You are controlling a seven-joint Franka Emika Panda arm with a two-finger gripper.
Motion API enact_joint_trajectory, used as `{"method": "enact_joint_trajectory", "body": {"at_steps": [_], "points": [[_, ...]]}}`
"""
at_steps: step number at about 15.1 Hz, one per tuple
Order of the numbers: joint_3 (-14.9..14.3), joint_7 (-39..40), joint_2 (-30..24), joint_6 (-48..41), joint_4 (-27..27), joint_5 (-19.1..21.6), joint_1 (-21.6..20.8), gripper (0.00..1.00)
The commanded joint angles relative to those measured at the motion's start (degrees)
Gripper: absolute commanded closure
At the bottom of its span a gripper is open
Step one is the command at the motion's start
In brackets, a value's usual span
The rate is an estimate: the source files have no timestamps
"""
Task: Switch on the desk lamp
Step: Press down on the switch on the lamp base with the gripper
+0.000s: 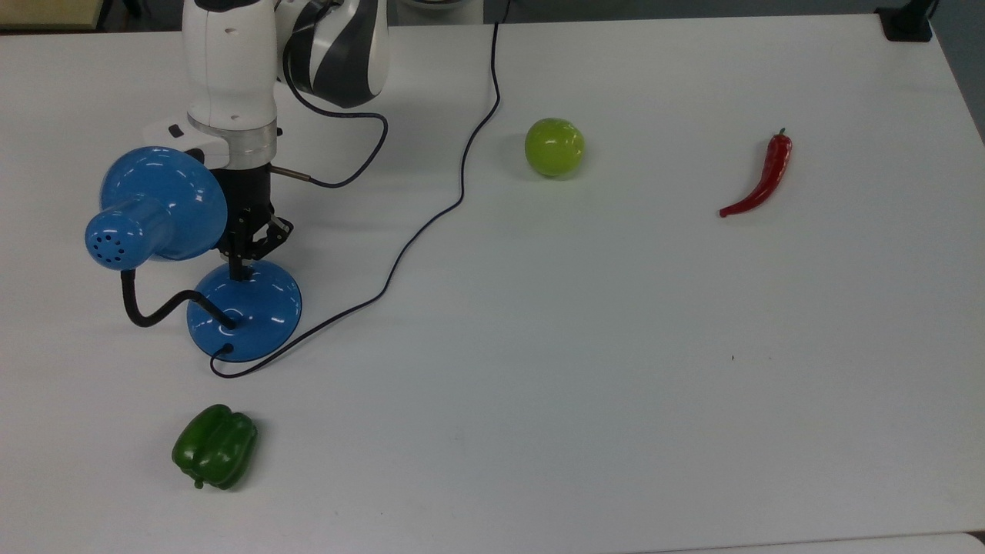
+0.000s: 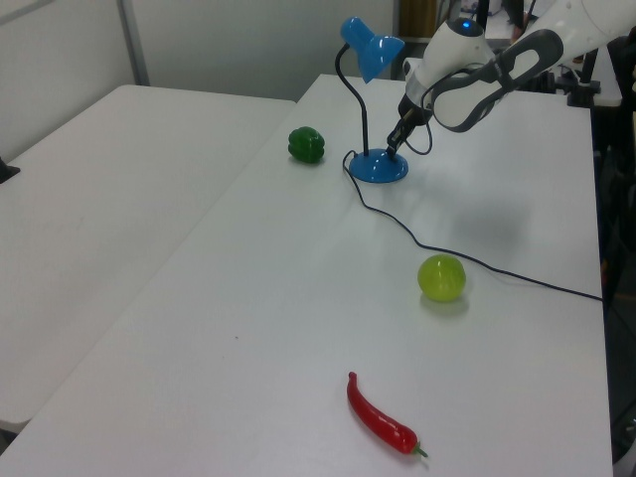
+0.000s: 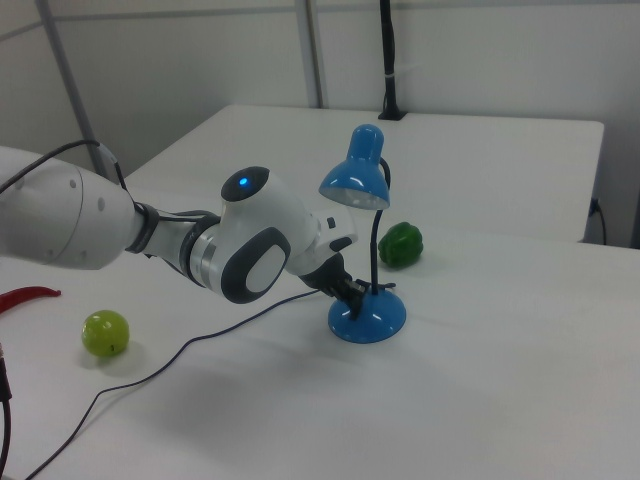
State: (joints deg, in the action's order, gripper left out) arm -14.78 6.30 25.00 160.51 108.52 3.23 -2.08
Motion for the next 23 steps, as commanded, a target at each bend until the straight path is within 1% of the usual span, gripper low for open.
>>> {"method": "enact_joint_trajectory", "body": {"at_steps": [1, 23], "points": [[0.1, -0.2, -0.6, 0.4, 1.3, 1.1, -0.3, 1.00], [0.0, 0.0, 1.4, 1.0, 1.4, 0.5, 0.0, 1.00]]}}
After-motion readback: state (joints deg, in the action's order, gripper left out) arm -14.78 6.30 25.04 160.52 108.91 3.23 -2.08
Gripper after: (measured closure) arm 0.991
